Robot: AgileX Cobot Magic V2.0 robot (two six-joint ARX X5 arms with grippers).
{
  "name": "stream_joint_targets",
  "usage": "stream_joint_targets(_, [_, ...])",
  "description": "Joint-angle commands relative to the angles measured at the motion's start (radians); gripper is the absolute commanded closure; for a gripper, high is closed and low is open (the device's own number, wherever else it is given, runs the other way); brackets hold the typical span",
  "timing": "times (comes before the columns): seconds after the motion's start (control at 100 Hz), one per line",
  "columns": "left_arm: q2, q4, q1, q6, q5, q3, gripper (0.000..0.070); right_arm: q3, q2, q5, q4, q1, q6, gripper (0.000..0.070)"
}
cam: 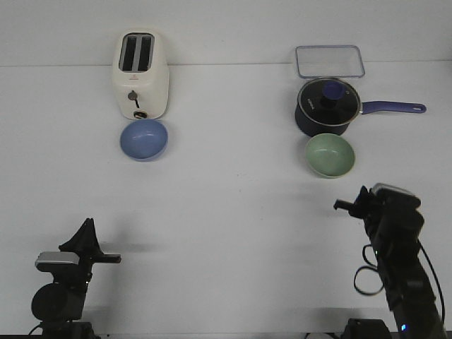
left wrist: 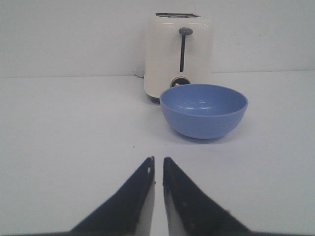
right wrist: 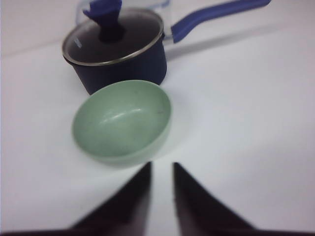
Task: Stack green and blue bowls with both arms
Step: 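Reach the right gripper forward to the pale green bowl rim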
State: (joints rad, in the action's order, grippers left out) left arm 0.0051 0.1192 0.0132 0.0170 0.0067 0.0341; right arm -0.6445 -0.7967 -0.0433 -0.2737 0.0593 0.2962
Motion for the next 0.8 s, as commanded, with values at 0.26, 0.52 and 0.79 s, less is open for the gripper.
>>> stream_joint_targets(0.26, [-0.002, 0.011, -0.001, 0.013, 0.005, -0.020, 0.0685, -0.341, -0.579, 0.104, -0.016, 0.087, -0.046, 0.0224])
stream_joint_targets(0.52, [-0.002, 0.011, -0.001, 0.013, 0.005, -0.020, 0.0685, -0.533, -0.882, 0.125, -0.057, 0.098, -0.063, 0.0234])
stream_joint_targets(0.79, [-0.002, 0.011, -0.001, 0.013, 0.005, -0.020, 0.0685, -0.571, -0.951, 0.129, -0.075, 0.100, -0.066, 0.0700])
